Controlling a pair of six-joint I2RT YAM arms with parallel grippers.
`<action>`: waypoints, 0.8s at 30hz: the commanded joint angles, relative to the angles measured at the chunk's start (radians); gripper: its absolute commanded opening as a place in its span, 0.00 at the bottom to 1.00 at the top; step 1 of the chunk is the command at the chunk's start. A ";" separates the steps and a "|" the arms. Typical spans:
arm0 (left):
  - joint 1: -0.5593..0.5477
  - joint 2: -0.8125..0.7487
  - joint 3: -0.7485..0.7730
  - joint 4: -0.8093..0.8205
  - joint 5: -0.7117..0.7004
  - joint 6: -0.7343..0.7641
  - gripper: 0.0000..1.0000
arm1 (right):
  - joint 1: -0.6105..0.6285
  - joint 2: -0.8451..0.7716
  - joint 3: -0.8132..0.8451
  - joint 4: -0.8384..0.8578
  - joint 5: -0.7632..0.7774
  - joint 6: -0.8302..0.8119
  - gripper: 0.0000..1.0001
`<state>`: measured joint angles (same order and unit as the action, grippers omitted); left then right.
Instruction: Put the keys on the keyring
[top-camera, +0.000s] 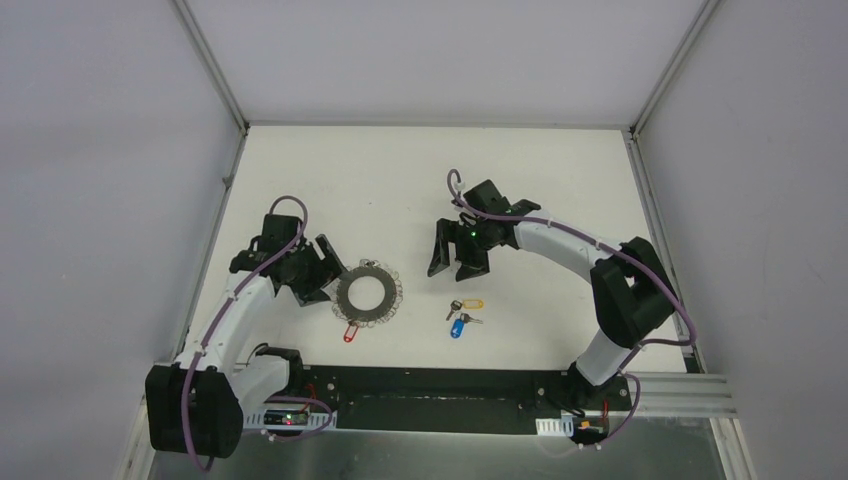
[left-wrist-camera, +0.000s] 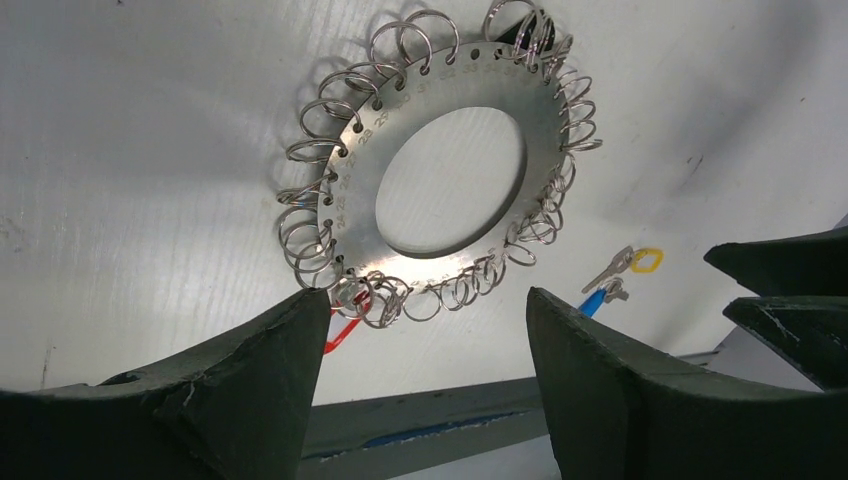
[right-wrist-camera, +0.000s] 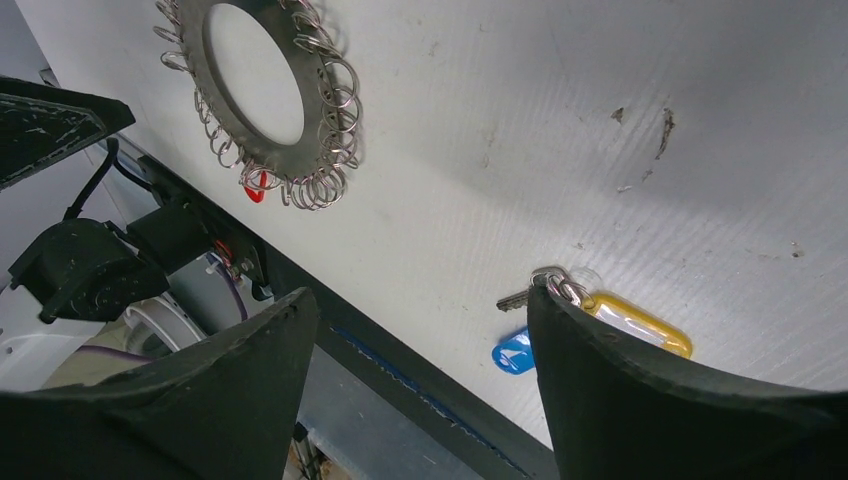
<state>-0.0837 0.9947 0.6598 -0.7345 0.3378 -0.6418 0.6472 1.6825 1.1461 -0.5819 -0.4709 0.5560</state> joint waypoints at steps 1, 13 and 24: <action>0.006 0.041 0.010 -0.002 0.001 0.032 0.74 | 0.006 -0.002 0.008 0.005 0.000 0.021 0.78; 0.004 0.093 -0.055 0.121 0.082 0.001 0.72 | 0.007 0.010 -0.034 0.089 -0.028 0.071 0.63; -0.039 0.165 -0.046 0.182 0.090 -0.036 0.71 | 0.007 0.065 -0.042 0.119 -0.075 0.104 0.60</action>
<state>-0.1001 1.1484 0.6079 -0.6071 0.4171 -0.6476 0.6479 1.7348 1.1053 -0.4965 -0.5133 0.6319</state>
